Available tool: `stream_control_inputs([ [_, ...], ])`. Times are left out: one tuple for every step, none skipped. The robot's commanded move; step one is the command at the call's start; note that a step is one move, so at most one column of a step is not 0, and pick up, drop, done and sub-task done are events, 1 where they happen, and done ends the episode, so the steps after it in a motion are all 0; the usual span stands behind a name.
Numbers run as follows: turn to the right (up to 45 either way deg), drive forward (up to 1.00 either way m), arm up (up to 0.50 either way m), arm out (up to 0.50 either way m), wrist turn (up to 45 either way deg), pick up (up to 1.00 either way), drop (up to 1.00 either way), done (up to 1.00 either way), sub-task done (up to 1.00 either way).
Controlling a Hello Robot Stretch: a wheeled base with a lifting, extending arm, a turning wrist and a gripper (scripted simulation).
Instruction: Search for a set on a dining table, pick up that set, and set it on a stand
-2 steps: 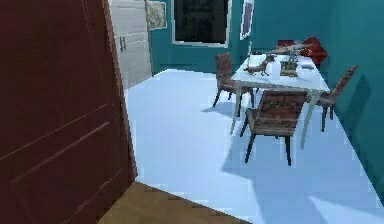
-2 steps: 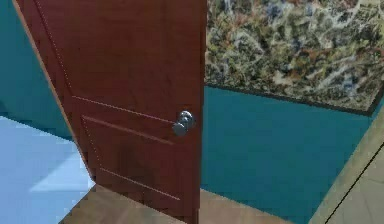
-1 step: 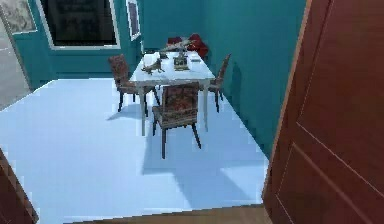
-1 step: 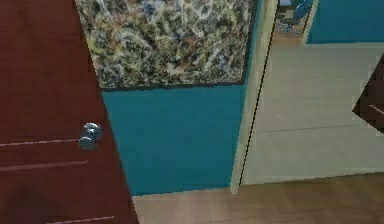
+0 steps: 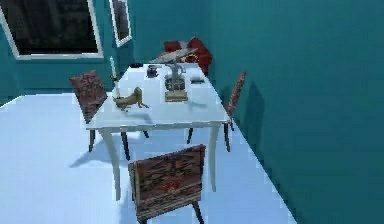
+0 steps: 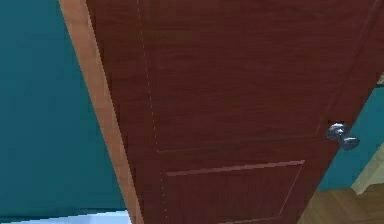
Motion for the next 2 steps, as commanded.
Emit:
stream_control_inputs([
  [6.0, 0.0, 0.0, 0.0, 0.0, 0.0, 0.0, 0.0, 0.0],
  [0.0, 0.2, 0.0, 0.0, 0.0, 0.0, 0.0, 0.0, 0.0],
])
